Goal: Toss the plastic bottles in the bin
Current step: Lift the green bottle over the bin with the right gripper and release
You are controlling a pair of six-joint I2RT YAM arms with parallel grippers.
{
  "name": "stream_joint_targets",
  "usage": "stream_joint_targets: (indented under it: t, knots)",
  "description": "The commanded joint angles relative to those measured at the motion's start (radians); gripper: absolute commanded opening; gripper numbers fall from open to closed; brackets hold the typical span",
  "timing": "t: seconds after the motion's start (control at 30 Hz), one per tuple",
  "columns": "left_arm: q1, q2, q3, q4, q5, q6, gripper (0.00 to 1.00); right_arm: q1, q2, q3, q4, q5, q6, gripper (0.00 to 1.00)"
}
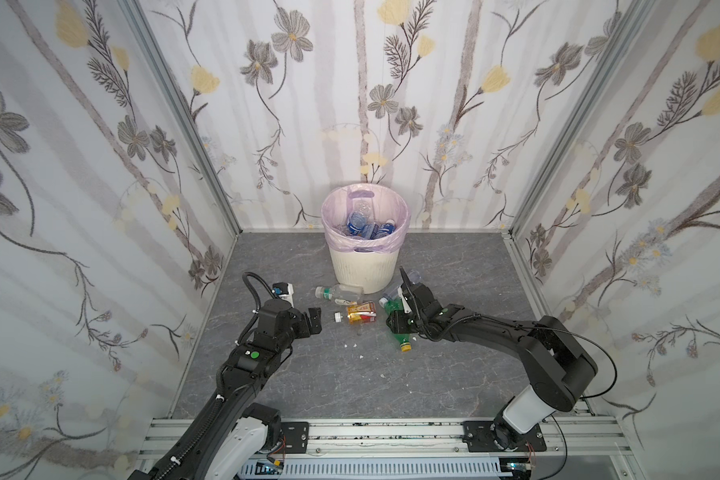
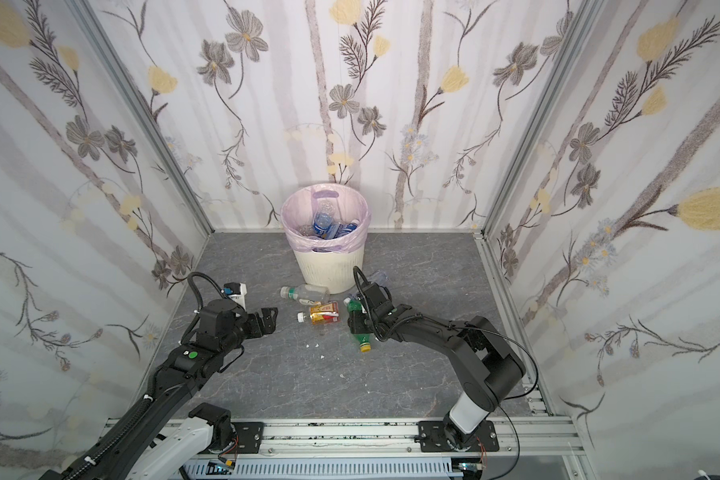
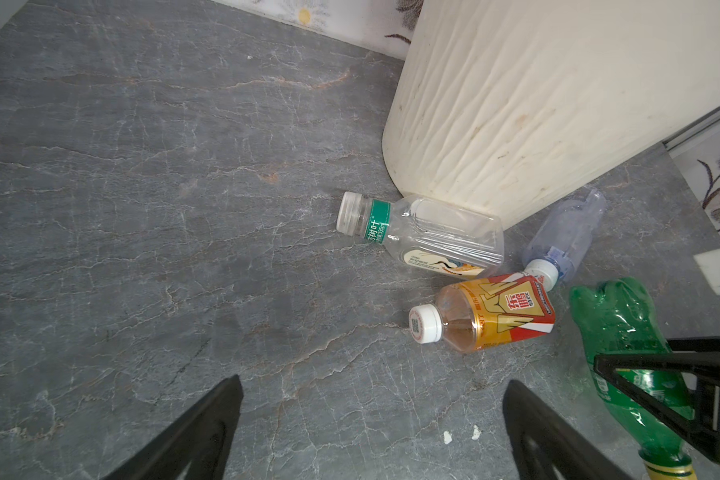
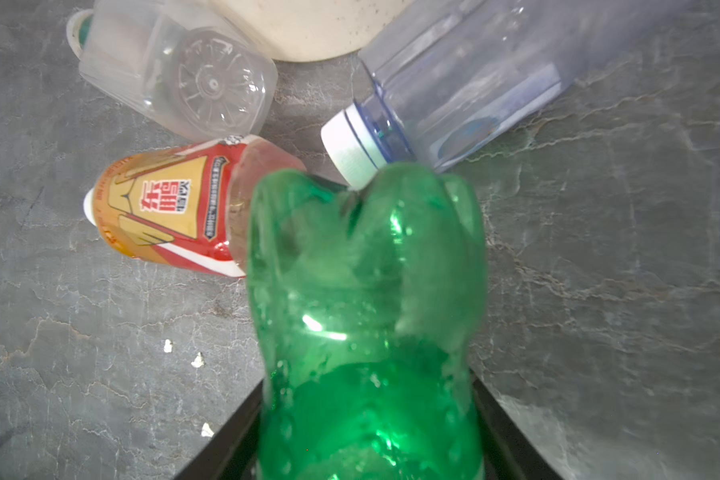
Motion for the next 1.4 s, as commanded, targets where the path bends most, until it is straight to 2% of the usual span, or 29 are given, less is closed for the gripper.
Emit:
stream_joint_targets:
  t: [0.0,0.2,0.33,0.43,0.67,0.8,0.97,1.13,1.27,1.33,1.37]
  knots:
    - [0.0,-0.001,-0.006,0.014,0.013,-0.024,1.0,-0.005,-0.044,-0.017,-0.017,0.053,-0.016,0.61]
    - [0.0,0.014,-0.002,0.013,0.024,-0.025,1.0,-0.055,-0.168,-0.079,-0.047,0.066,-0.028,0.61]
    - [0.001,0.015,-0.004,0.011,0.026,-0.024,1.0,-0.105,-0.345,-0.107,-0.08,0.081,-0.057,0.6]
    - [0.001,0.02,-0.004,0.011,0.027,-0.022,1.0,-0.123,-0.493,-0.114,-0.087,0.114,-0.088,0.54]
    - [0.0,0.029,0.001,0.008,0.037,-0.022,1.0,-0.129,-0.77,-0.07,-0.055,0.162,-0.161,0.54]
    - [0.0,0.035,0.004,0.007,0.049,-0.018,1.0,-0.135,-0.806,0.006,-0.055,0.125,-0.2,0.54]
    - [0.001,0.031,0.008,0.006,0.087,-0.007,1.0,-0.137,-0.759,0.124,-0.022,0.063,-0.232,0.53]
    - [0.0,0.001,0.013,0.002,0.105,-0.008,1.0,-0.142,-0.606,0.295,0.045,0.008,-0.261,0.54]
    - [0.001,-0.01,0.014,0.008,0.155,-0.024,1.0,-0.147,-0.319,0.601,0.079,-0.076,-0.259,0.53]
    - [0.0,-0.009,0.016,0.008,0.166,-0.021,1.0,-0.152,-0.11,0.833,0.026,-0.116,-0.248,0.53]
    - [0.001,-0.008,0.018,0.008,0.173,-0.019,1.0,-0.156,0.01,0.98,-0.029,-0.132,-0.24,0.57]
